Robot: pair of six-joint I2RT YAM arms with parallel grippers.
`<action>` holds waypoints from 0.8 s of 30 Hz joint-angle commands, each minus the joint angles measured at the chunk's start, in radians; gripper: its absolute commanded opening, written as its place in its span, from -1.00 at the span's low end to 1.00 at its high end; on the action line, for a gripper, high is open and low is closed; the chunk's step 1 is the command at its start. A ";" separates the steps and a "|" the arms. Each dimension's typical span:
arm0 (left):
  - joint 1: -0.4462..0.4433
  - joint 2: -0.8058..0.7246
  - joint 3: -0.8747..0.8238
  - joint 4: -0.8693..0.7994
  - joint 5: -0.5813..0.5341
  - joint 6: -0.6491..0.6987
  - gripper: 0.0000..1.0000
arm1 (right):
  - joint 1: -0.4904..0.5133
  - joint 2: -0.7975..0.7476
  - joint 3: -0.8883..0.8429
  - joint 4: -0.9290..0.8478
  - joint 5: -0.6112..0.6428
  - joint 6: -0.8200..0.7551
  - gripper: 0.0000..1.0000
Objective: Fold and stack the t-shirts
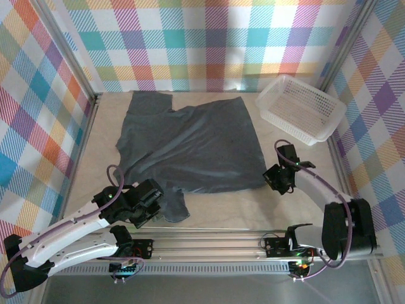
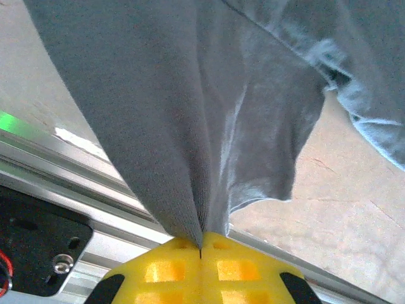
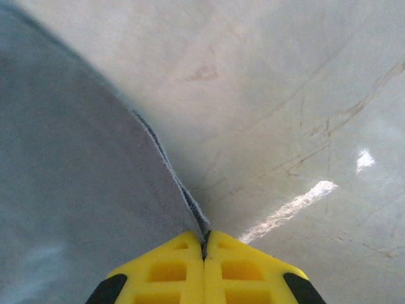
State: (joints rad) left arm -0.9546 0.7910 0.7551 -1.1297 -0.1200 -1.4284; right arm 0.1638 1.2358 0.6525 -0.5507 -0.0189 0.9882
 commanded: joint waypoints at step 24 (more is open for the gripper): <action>-0.102 0.073 0.193 -0.083 -0.261 -0.063 -1.00 | -0.017 -0.115 0.062 -0.196 0.076 -0.237 -1.00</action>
State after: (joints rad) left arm -1.0470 0.8108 0.9054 -1.2053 -0.2817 -1.4963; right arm 0.1551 1.0721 0.6884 -0.7635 0.0982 0.8051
